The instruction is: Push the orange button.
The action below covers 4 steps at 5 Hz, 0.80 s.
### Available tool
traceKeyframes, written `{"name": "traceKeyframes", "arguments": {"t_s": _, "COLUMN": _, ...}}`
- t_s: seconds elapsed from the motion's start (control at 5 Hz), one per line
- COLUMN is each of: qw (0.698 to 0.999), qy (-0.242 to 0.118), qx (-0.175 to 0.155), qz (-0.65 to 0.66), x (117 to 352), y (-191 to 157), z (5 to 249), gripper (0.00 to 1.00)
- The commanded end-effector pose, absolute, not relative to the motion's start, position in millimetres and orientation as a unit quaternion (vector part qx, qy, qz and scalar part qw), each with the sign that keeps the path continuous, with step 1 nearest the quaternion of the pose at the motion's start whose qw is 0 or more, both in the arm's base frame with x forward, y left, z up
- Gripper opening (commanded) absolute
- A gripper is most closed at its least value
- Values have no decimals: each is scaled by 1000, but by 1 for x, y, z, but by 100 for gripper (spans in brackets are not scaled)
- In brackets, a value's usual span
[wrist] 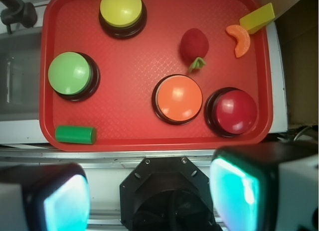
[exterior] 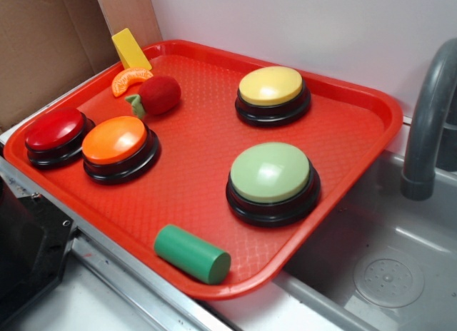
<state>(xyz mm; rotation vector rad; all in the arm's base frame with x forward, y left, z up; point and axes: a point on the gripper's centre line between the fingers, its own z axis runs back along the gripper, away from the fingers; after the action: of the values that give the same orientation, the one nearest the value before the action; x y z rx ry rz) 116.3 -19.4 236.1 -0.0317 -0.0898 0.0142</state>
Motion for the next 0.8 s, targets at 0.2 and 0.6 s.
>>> {"name": "traceKeyframes", "arguments": {"t_s": 0.2, "qw": 1000, "qy": 6, "qx": -11, "qz": 27, "x": 140, "y": 13, "z": 198, "gripper": 100}}
{"name": "traceKeyframes", "arguments": {"t_s": 0.6, "qw": 996, "qy": 13, "qx": 59, "qz": -64, "x": 180, "y": 44, "z": 144, "gripper": 100}}
